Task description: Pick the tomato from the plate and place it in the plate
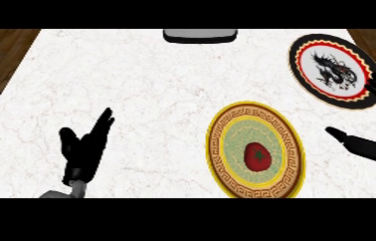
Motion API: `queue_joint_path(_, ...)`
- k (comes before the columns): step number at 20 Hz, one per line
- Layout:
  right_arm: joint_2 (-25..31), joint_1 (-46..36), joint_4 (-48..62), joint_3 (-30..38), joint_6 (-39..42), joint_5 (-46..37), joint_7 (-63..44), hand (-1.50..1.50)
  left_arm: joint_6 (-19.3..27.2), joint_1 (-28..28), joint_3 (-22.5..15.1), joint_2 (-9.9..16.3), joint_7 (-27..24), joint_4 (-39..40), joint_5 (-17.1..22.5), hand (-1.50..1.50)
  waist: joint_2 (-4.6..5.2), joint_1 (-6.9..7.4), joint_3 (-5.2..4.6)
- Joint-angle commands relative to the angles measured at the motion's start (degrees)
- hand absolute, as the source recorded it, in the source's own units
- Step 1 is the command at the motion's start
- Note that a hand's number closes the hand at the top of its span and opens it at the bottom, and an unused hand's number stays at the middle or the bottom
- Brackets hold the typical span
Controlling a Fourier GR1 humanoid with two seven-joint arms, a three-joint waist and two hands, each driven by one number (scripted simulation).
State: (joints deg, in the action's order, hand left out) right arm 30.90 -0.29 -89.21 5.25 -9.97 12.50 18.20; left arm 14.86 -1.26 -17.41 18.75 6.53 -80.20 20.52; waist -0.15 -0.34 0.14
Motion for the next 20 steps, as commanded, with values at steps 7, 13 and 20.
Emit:
queue_joint_path(7, 17.35, 3.65, -9.57, -7.49, 12.67, -9.28, -16.37, -1.5, -0.54, -0.19, 0.15, -1.38, 0.2, 1.83, -0.69, 0.0, 0.08, -0.1, -0.31)
queue_joint_path(13, 18.79, 3.37, -22.99, -12.57, 12.98, -14.28, -34.05, -1.5, -2.14, 0.02, 1.3, -0.18, 3.19, -1.06, 0.24, 0.0, -0.03, 0.09, -0.26)
queue_joint_path(20, 7.33, -1.46, -21.73, -24.2, 10.85, -27.71, -42.98, -1.5, -1.87, -0.47, 1.37, -2.97, 3.01, -0.24, -2.41, 0.0, 0.16, 0.54, -0.16)
